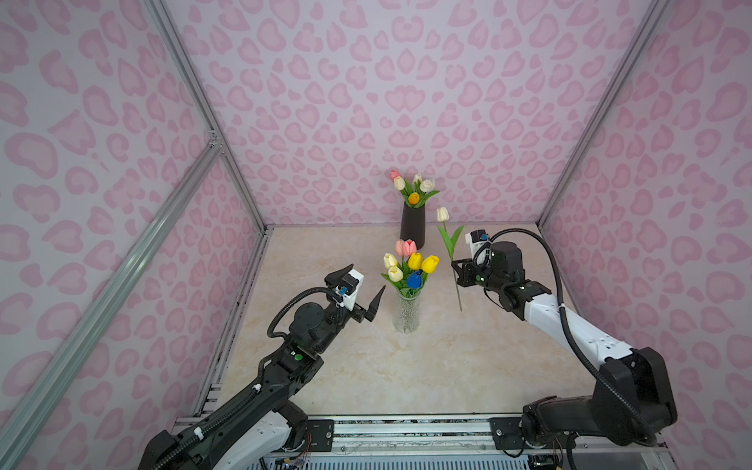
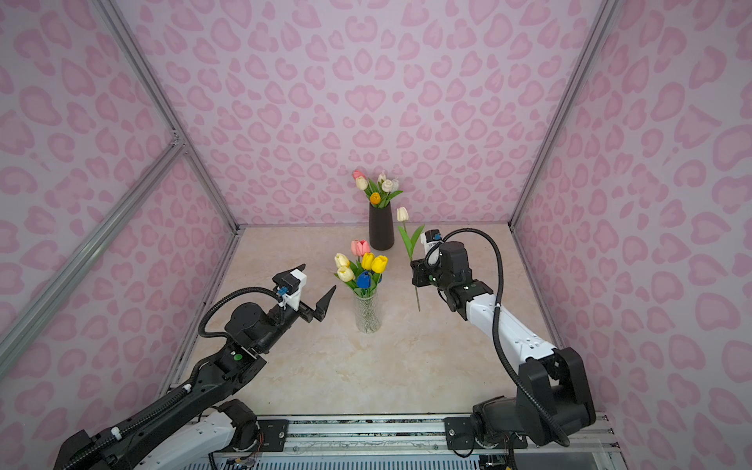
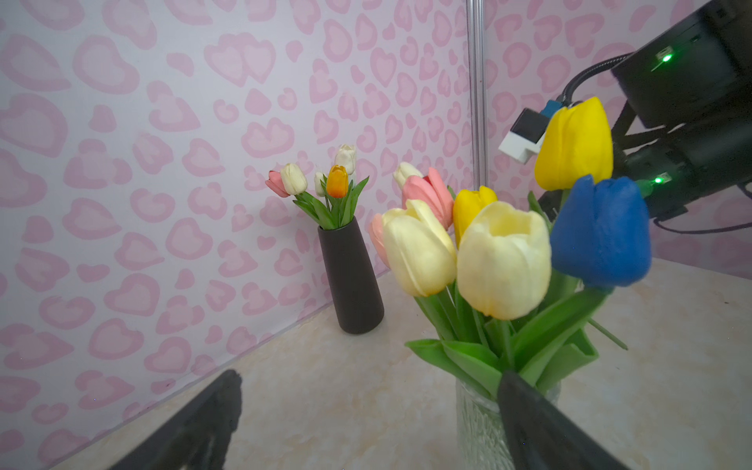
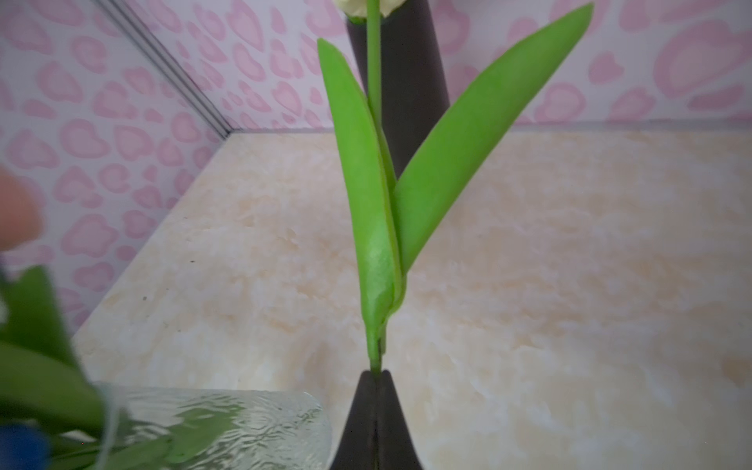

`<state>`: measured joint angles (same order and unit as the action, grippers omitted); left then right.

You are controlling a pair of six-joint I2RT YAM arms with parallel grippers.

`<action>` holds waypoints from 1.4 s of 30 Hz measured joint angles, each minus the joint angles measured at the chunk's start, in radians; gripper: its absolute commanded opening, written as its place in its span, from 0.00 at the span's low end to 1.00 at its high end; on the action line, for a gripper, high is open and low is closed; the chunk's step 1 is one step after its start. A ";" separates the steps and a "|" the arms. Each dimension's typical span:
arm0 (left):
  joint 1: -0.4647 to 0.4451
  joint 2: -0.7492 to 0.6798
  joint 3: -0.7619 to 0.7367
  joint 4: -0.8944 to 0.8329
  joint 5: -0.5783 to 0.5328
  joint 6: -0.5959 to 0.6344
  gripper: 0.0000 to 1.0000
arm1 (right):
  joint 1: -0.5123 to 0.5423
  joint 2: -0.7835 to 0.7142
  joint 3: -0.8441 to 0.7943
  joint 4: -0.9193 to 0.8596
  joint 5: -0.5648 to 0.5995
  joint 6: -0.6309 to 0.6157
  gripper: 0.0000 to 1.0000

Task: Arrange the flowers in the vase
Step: 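Lift the cream tulip and carry it toward the glass vase with the right gripper, then lower the cream tulip stem into the glass vase with the right gripper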

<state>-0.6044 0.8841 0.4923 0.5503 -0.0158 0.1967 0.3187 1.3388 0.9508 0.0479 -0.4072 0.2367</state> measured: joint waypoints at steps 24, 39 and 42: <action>-0.001 -0.016 -0.003 0.048 0.018 -0.014 0.99 | 0.378 -0.237 -0.570 1.216 0.157 -0.093 0.00; -0.001 -0.060 -0.022 0.045 0.045 -0.016 0.99 | 0.386 0.050 -0.447 1.469 0.257 -0.181 0.00; -0.001 -0.060 -0.025 0.045 0.042 -0.013 0.99 | 0.386 0.078 -0.441 1.473 0.257 -0.195 0.00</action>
<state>-0.6052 0.8242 0.4671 0.5949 0.0265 0.1837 0.7048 1.4166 0.5102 1.5211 -0.1501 0.0418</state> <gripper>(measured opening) 0.985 0.048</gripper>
